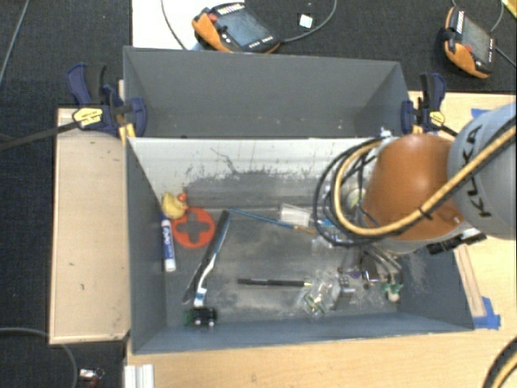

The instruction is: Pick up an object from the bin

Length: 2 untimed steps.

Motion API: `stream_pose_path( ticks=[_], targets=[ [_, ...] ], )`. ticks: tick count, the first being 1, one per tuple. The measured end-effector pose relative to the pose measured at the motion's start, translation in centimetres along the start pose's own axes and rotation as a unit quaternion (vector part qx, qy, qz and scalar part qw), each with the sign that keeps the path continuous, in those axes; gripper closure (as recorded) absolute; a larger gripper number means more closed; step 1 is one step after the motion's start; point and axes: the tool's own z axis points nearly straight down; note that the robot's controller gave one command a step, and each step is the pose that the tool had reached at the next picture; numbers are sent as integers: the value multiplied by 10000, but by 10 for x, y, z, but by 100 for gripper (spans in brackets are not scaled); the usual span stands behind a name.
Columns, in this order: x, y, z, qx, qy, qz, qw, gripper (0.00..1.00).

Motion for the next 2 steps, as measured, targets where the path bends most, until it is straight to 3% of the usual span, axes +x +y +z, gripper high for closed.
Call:
stream_pose_path(
  ticks=[1, 2],
  targets=[
    [-2, 0, -4, -1, -41, 5, 10000, 0],
    [-7, 41, 91, -6, -40, 187, 9998, 0]
  ],
)
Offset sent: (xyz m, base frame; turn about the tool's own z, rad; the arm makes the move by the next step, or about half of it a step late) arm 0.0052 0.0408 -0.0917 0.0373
